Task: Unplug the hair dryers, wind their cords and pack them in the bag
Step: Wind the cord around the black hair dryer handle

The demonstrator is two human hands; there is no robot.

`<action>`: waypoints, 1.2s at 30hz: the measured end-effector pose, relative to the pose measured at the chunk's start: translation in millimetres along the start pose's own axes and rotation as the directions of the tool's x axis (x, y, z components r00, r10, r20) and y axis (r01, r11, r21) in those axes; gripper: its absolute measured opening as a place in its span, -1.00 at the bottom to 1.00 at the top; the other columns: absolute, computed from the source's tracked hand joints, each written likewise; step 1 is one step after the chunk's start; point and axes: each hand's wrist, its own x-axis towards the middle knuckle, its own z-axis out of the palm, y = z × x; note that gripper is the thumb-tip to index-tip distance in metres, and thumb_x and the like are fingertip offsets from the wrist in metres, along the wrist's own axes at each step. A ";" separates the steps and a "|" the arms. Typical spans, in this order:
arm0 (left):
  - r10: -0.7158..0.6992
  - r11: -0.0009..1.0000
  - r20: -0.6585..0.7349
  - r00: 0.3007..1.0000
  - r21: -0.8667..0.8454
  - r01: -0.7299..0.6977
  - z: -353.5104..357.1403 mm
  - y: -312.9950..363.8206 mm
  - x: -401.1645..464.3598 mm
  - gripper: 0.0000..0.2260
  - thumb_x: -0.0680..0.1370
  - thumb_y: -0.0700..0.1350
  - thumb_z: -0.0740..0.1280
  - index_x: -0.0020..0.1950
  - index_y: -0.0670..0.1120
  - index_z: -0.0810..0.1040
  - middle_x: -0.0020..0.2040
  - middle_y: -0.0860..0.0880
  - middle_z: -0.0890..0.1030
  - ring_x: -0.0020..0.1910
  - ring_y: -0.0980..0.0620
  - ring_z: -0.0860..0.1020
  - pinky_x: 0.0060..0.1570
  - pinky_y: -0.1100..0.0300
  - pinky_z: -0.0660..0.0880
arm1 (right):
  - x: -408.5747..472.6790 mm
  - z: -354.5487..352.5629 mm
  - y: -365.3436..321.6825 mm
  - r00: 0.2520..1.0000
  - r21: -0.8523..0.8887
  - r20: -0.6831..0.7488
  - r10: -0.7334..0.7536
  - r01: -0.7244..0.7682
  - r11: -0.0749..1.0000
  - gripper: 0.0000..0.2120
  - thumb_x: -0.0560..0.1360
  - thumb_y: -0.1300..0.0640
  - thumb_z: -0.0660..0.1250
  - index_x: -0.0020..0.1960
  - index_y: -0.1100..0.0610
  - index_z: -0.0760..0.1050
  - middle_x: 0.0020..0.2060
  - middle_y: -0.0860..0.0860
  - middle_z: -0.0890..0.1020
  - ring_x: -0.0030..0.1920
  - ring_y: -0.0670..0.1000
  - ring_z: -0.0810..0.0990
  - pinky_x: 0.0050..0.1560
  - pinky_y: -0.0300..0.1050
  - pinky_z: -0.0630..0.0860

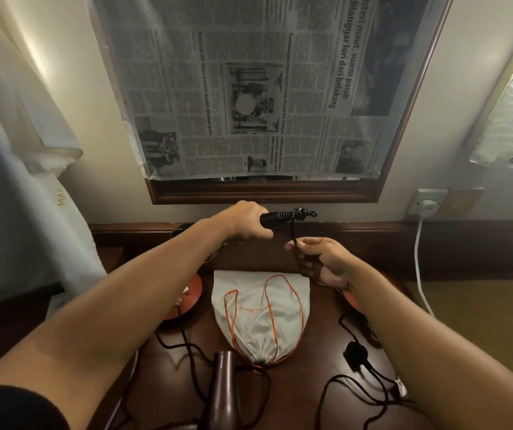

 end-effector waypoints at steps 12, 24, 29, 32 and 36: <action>0.045 0.991 0.085 0.995 0.120 -0.055 -1.6 -0.3 -3.5 -0.88 0.46 -0.02 0.39 -0.11 -0.03 0.51 -0.21 -0.04 0.56 -0.17 -0.03 0.53 -0.10 0.08 0.50 | 17.2 -22.0 -57.7 0.964 -0.925 -0.060 -0.260 0.044 0.376 -0.76 0.54 0.17 0.32 -0.28 0.20 0.60 -0.40 0.06 0.56 -0.35 -0.01 0.47 -0.31 -0.15 0.41; -0.014 0.958 -0.051 0.999 0.284 0.028 9.0 9.8 -6.0 -0.89 0.50 0.03 0.34 -0.01 0.05 0.49 -0.18 0.04 0.52 -0.22 0.05 0.51 -0.24 0.15 0.45 | 5.0 2.1 -96.7 0.895 -0.925 0.027 -0.444 0.191 0.329 -0.81 0.53 0.07 0.35 -0.14 0.18 0.63 -0.24 0.04 0.64 -0.19 -0.08 0.58 -0.11 -0.17 0.48; -0.052 0.946 -0.087 0.995 0.314 0.077 7.3 8.2 -4.1 -0.82 0.50 0.05 0.33 0.05 0.03 0.49 -0.19 0.05 0.51 -0.25 0.08 0.49 -0.28 0.17 0.40 | -11.1 19.0 -83.5 0.859 -0.947 0.001 -0.512 0.165 0.275 -0.81 0.56 0.10 0.29 -0.09 0.19 0.61 -0.25 0.02 0.59 -0.19 -0.02 0.53 -0.23 -0.18 0.39; -0.097 0.940 -0.095 0.991 0.320 0.122 7.4 6.9 -1.6 -0.69 0.48 0.12 0.34 0.15 0.02 0.48 -0.08 0.02 0.53 -0.16 0.02 0.49 -0.17 0.10 0.44 | -18.0 26.5 -71.5 0.853 -0.940 -0.017 -0.521 0.164 0.299 -0.78 0.59 0.13 0.22 -0.04 0.21 0.60 -0.25 0.05 0.58 -0.26 -0.02 0.50 -0.32 -0.18 0.38; -0.104 0.951 -0.084 0.991 0.284 0.124 6.8 1.7 -0.5 -0.69 0.47 0.14 0.33 0.11 0.01 0.49 -0.05 -0.01 0.55 -0.13 -0.02 0.51 -0.14 0.07 0.47 | -19.6 31.5 -51.3 0.867 -0.873 -0.089 -0.491 0.170 0.458 -0.76 0.61 0.23 0.14 0.03 0.21 0.58 -0.29 0.02 0.55 -0.39 -0.09 0.41 -0.47 -0.36 0.29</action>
